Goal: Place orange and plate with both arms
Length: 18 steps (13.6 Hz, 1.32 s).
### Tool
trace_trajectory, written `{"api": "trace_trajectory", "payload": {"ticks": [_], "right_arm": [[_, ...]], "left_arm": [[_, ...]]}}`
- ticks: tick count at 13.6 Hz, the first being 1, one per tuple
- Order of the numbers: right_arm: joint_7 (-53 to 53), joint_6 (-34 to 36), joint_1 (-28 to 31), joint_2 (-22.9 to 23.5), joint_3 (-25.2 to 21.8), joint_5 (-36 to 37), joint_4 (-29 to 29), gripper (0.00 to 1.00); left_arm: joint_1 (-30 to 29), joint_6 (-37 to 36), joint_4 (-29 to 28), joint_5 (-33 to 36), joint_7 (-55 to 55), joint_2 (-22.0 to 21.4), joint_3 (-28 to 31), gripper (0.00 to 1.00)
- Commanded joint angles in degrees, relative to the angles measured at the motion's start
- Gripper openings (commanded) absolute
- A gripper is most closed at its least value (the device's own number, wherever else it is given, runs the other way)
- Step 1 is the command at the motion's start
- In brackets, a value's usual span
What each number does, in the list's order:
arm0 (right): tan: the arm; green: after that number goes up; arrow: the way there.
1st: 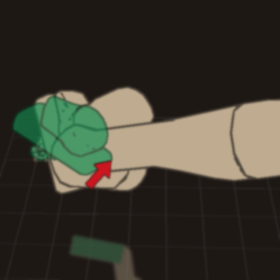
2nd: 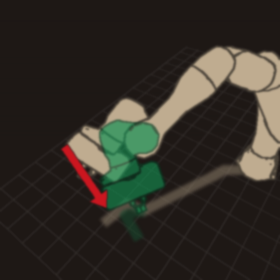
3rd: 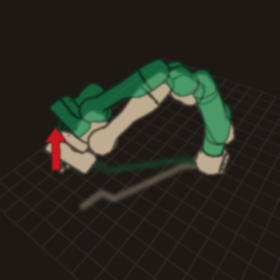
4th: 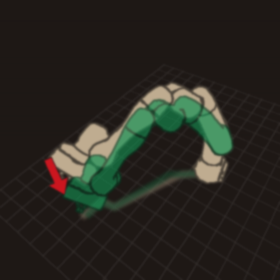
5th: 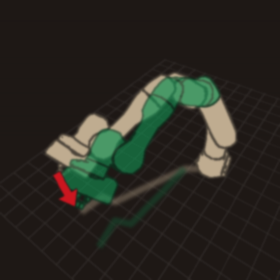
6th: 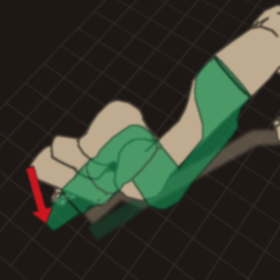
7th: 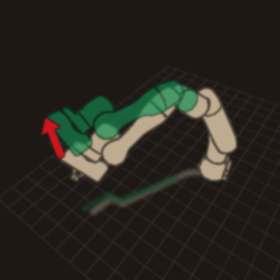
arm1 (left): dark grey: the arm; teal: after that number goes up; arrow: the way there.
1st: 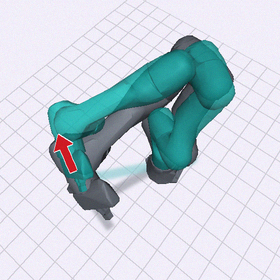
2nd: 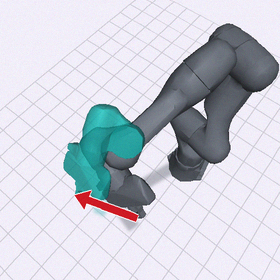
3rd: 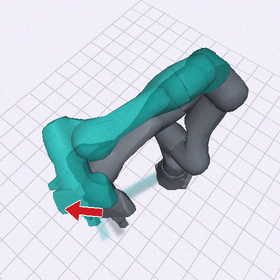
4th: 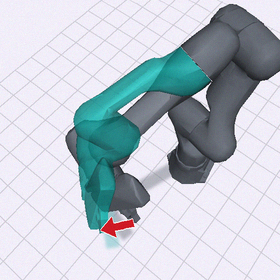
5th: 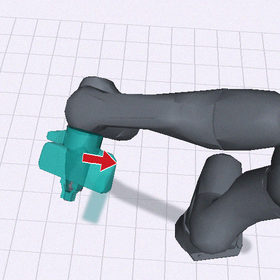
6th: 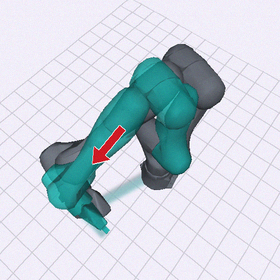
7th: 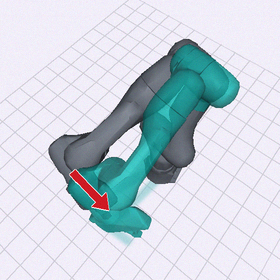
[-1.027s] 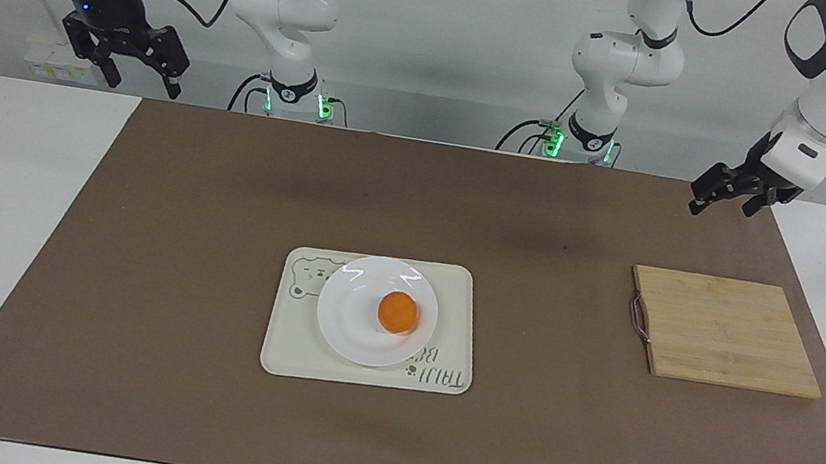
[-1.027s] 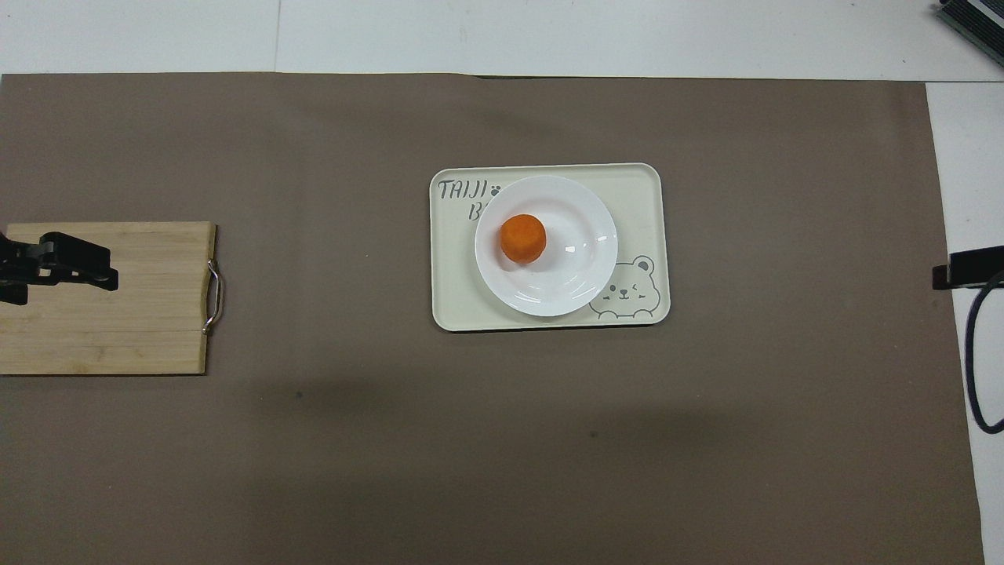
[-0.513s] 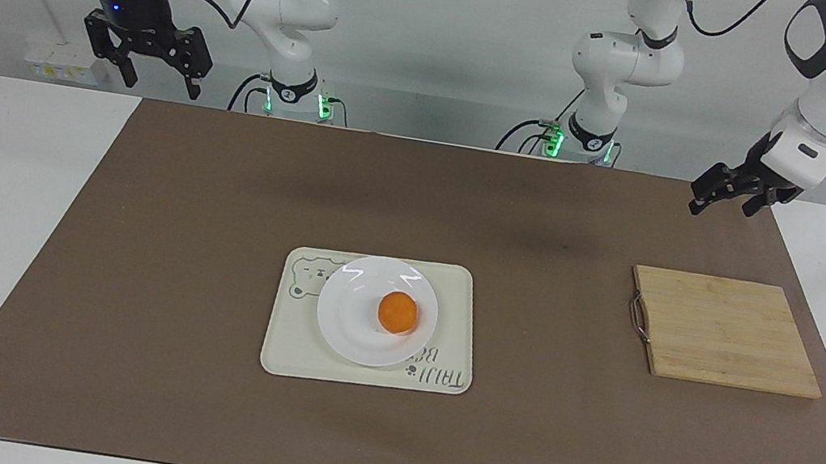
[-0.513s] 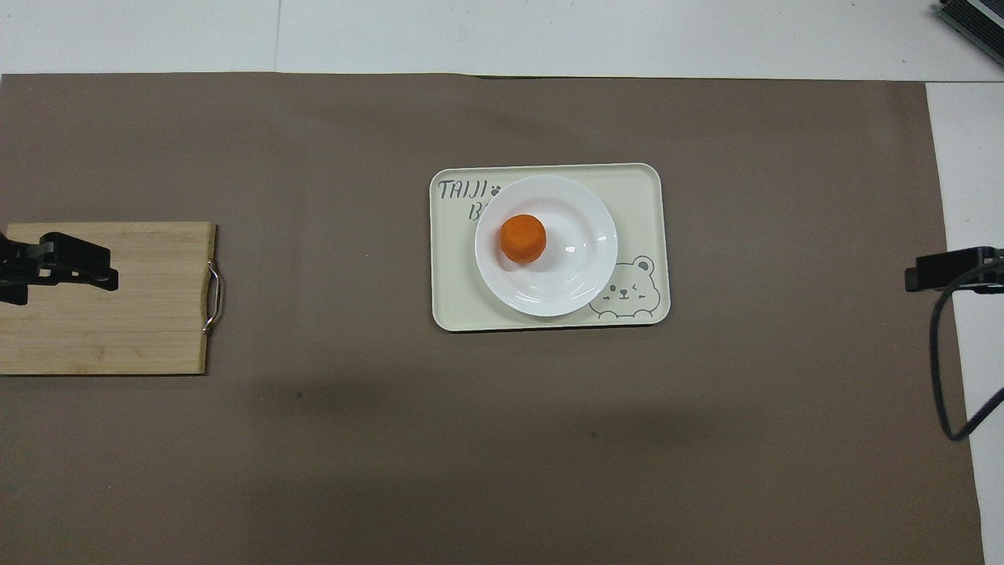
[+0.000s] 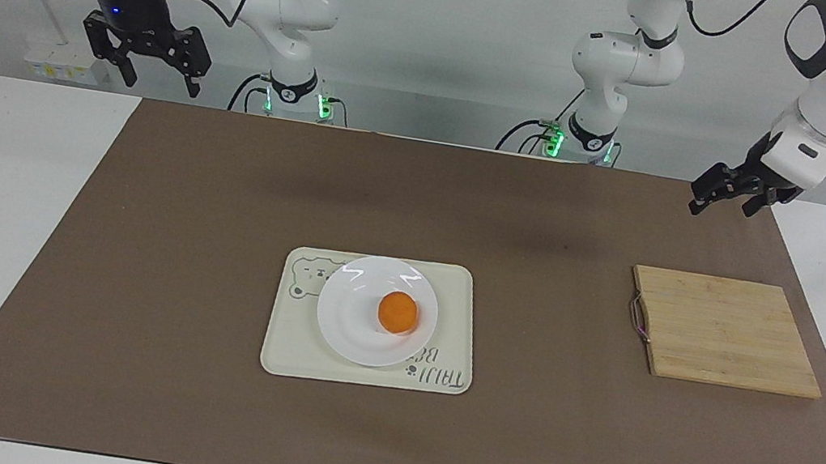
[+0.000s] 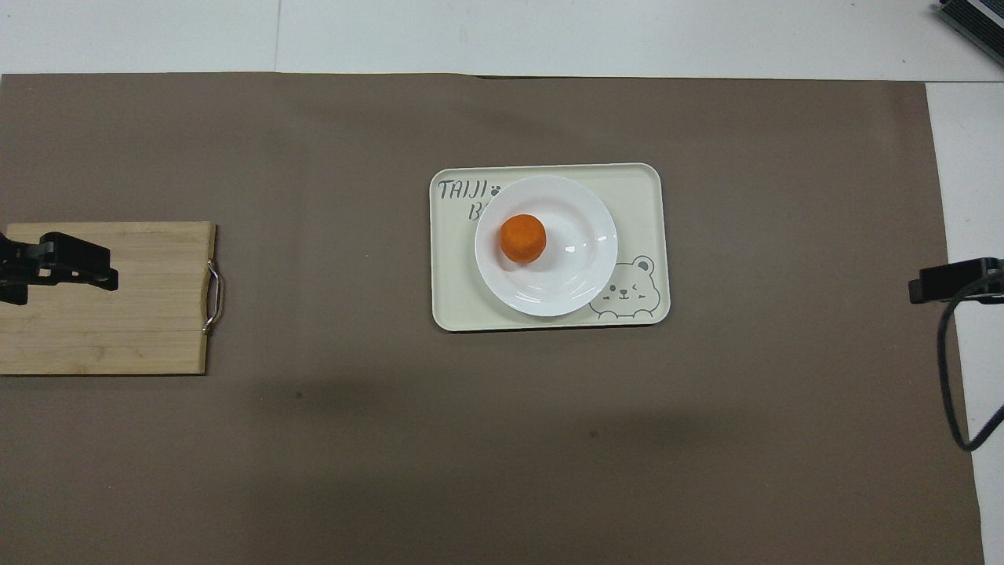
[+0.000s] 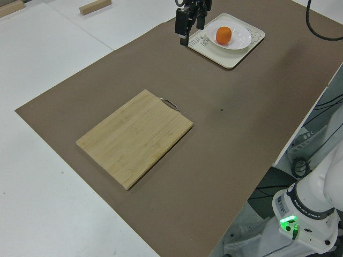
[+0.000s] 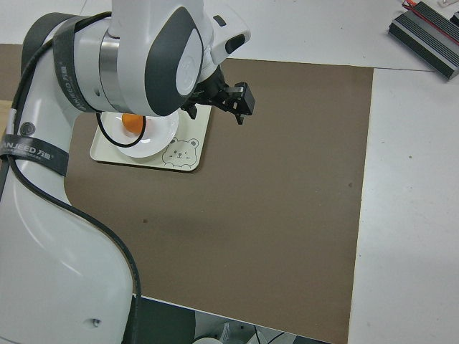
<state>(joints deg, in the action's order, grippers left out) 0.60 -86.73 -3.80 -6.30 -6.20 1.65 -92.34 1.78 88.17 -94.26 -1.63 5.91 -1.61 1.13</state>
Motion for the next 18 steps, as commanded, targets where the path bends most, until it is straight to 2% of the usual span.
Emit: {"api": "trace_trajectory", "payload": {"ticks": [1,5,18], "right_arm": [[1.6,-0.63,0.55,-0.64,0.4,-0.15,-0.82,1.0],[4.4,-0.63,0.72,-0.55,0.31,-0.15,-1.0,1.0],[3.88,-0.11,0.64,-0.29,0.66,-0.68,-0.73,1.0]], "left_arm": [[-0.46,-0.89,0.31,-0.13,0.51,-0.23,-0.25,1.0],[-0.46,-0.81,0.39,-0.13,0.51,-0.23,-0.25,1.0],[-0.46,-0.81,0.39,-0.13,0.51,-0.23,-0.25,1.0]]}}
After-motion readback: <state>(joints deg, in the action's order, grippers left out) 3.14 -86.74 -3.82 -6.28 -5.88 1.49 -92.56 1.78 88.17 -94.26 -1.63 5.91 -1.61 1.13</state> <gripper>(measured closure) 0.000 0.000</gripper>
